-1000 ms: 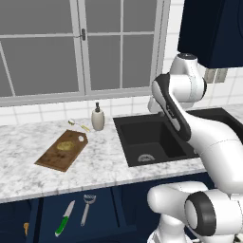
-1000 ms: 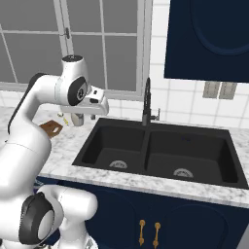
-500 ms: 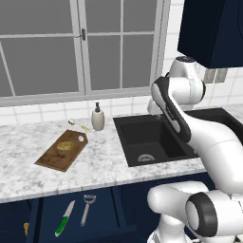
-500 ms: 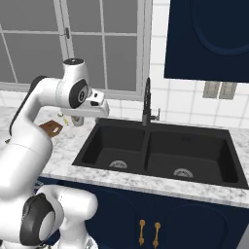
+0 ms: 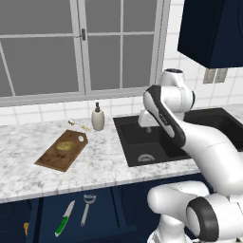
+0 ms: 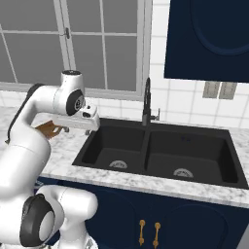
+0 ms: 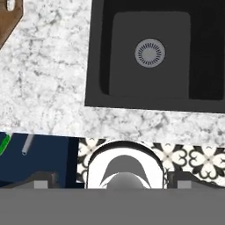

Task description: Place the appropriate cutting tool for cutting the potato skin on the cutting board.

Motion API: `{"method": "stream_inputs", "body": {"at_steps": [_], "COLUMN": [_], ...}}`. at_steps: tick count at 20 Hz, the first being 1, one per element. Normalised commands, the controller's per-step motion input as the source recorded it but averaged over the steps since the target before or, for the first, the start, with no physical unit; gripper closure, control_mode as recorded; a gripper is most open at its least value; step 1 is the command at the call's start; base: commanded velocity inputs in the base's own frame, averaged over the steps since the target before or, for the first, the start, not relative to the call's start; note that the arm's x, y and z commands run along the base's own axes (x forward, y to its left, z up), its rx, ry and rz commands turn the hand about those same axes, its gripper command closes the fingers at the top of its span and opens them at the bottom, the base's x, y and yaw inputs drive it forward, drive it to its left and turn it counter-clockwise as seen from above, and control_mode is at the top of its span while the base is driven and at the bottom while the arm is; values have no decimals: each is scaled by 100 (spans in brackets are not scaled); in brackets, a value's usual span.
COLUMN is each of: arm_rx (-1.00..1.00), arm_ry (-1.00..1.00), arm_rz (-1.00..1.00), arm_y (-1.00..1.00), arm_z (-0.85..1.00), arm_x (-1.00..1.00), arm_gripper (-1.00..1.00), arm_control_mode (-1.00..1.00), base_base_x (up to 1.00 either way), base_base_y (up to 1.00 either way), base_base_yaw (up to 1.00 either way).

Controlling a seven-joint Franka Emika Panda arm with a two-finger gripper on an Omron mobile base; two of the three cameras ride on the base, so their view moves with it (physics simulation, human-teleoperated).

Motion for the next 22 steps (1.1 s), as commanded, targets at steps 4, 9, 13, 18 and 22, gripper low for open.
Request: {"method": "stream_inputs", "body": {"at_steps": [4,9,13,18,22], "arm_rx": [9,2,0,0,0], "arm_ry": [10,4,0,0,0], "arm_rz": [0,2,5,6,5], "arm_y": [58,81,91,83,54], "arm_z": [-50,-37,-33,-37,-37], "arm_x": [-18,-23,-24,-25,-32], "arm_gripper": [-100,-100,-100,-100,-100], "arm_control_mode": [-100,-100,-100,-100,-100], "base_base_x": [0,0,0,0,0], "base_base_y": [0,0,0,0,0], "base_base_yaw": [0,0,0,0,0]}}
